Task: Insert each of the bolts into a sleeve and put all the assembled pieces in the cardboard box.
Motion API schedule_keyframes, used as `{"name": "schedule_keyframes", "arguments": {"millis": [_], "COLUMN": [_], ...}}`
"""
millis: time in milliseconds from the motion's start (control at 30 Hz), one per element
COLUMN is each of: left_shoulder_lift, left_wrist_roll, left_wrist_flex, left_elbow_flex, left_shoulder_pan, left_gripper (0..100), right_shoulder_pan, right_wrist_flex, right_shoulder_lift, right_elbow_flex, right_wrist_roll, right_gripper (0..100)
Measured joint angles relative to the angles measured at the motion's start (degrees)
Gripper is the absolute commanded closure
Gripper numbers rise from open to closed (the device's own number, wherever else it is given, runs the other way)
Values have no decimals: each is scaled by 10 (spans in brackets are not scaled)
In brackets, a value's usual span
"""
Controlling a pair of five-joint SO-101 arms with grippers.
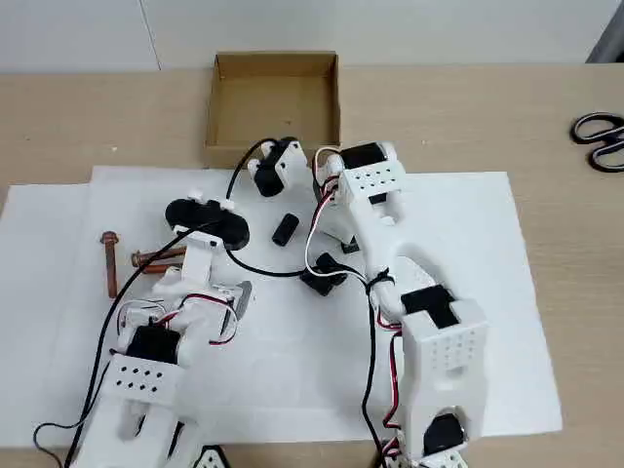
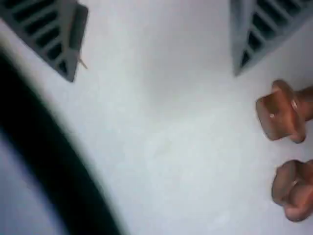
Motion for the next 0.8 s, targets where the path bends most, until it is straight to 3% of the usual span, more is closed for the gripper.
{"name": "schedule_keyframes", "arguments": {"millis": [233,500,800], "left_shoulder_lift": [0,0,0], "left_wrist_roll": [0,0,0], "left_wrist_flex": [0,0,-11], "left_elbow_flex": [0,0,8], "left_shoulder_pan": [0,0,0], "left_gripper": [802,803,804], "right_shoulder_pan": [3,6,6], "right_wrist_flex": [-22,-25,-25], "right_shoulder_lift": [31,45,46], "right_elbow_flex": [-3,-18,-19], "right_wrist_roll": [1,2,-31], "right_gripper": [844,988,990]}}
